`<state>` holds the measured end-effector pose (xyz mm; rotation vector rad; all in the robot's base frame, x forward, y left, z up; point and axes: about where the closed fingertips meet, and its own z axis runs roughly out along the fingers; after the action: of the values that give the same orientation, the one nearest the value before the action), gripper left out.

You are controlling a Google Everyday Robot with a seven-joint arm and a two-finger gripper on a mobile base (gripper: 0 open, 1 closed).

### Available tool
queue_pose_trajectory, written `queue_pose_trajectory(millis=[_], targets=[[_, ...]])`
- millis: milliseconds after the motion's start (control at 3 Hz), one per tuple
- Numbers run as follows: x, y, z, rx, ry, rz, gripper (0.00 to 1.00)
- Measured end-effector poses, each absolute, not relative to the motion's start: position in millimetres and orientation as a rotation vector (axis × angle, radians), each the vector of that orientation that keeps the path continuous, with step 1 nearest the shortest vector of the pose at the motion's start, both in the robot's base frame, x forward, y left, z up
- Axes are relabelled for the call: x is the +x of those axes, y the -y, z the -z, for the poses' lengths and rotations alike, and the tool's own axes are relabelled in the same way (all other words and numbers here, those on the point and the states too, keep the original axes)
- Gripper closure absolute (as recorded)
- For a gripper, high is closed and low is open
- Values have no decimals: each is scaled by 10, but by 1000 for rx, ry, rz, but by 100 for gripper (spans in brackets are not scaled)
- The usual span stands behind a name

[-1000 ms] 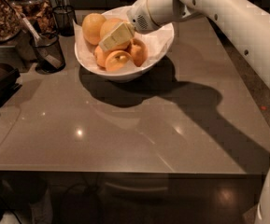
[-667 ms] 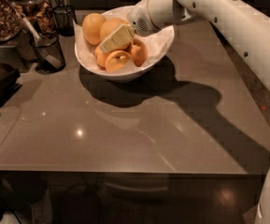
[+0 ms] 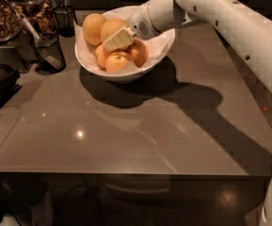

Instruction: Pick orange from white bowl

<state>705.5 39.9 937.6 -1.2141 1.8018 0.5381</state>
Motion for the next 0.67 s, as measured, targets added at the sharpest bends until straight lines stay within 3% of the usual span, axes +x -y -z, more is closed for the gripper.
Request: queue_pose_trajectory(millis=[667], targets=[[7054,-399,-9392,-1214,-1801,-538,95]])
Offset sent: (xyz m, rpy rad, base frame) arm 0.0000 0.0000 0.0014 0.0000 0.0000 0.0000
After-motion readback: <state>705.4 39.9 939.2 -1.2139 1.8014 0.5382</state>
